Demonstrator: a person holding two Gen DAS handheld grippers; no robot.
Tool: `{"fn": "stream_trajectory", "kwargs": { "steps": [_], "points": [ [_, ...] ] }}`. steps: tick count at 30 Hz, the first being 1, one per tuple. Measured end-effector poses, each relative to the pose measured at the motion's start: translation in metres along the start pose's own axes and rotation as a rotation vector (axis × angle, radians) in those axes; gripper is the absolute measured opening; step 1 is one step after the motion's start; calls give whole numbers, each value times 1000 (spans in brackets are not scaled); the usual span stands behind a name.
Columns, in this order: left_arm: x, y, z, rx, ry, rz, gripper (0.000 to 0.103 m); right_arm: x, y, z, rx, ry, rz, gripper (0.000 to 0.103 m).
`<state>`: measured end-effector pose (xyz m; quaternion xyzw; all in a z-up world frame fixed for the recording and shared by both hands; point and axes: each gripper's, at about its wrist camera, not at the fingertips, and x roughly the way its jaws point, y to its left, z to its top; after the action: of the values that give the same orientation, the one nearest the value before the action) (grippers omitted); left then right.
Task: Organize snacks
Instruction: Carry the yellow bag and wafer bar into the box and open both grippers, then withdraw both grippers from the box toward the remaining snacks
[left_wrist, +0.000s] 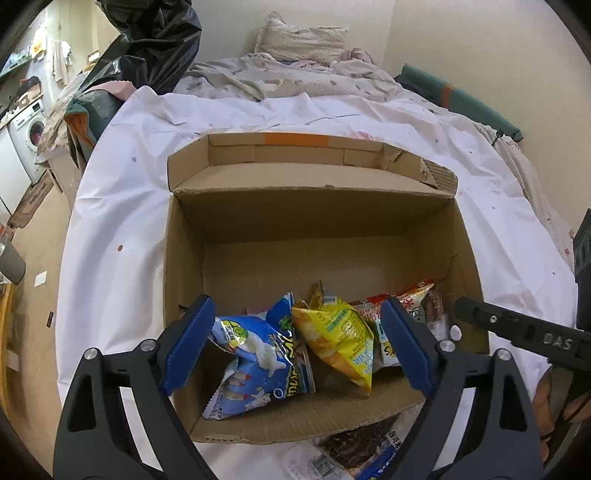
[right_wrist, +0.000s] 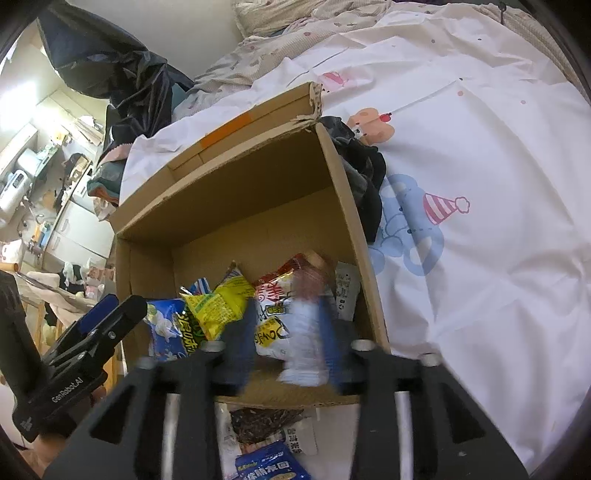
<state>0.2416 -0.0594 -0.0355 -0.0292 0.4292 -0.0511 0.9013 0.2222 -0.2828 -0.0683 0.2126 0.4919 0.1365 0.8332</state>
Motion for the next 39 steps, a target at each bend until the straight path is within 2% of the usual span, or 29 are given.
{"fn": "stream_trajectory", "kwargs": {
  "steps": [1, 12, 18, 27, 39],
  "points": [
    [-1, 1, 1, -4, -4, -1, 89, -1, 0, 0, 2, -4, 2, 58],
    [-4, 3, -1, -9, -9, 10, 89, -3, 2, 4, 6, -13, 16, 58],
    [-23, 7, -5, -6, -41, 17, 89, -10, 5, 1, 7, -27, 28, 58],
    [-52, 14, -9, -1, -79, 22, 89, -30, 7, -17, 2, -37, 26, 58],
    [-74, 29, -34, -29, -48, 29, 89, -47, 13, -50, -15, -19, 24, 58]
  ]
}}
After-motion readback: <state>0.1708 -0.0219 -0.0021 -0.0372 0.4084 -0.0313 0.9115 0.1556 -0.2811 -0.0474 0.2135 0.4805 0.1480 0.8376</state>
